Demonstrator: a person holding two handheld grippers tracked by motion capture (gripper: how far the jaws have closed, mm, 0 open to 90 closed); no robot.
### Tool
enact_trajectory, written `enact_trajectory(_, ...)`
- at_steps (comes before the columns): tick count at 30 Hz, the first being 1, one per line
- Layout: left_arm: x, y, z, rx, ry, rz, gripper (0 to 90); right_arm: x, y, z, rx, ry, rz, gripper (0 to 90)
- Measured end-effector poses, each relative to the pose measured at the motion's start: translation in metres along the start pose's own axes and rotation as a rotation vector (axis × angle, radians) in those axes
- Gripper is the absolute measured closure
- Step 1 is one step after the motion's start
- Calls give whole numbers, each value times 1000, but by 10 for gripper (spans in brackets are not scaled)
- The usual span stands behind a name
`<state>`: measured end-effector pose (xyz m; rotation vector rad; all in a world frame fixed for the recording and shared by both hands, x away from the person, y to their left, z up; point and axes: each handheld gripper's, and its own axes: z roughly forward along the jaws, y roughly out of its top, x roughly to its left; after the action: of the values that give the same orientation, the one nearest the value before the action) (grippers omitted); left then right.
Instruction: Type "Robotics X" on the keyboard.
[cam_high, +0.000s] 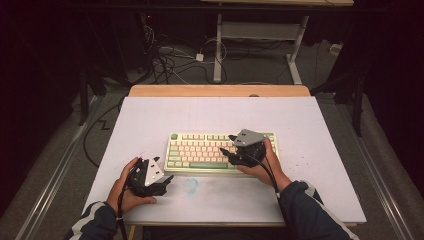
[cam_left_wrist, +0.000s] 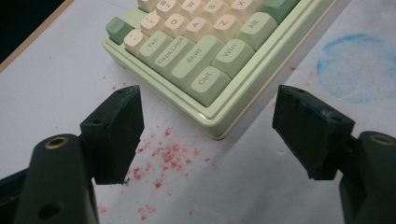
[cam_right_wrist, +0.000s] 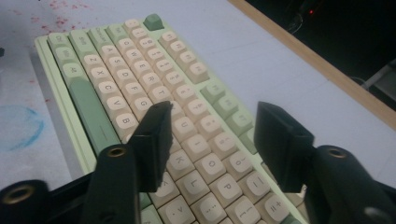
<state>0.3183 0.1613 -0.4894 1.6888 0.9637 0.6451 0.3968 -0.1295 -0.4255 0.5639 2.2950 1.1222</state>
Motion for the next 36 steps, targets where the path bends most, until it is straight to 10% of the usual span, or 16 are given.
enact_trajectory(13, 2, 2, -1, 11, 5, -16, 300, 1, -7, -32, -87, -97, 33, 204)
enact_trajectory(21, 4, 5, -2, 19, -1, -49, 391, 4, -23, -55, -90, -130, 22, 206)
enact_trajectory(30, 6, 11, -4, 47, -33, -105, 676, 4, -44, -79, -97, -186, 31, 217)
enact_trajectory(36, 3, 10, -6, 86, -64, -73, 841, 6, -59, -93, -99, -234, 17, 223)
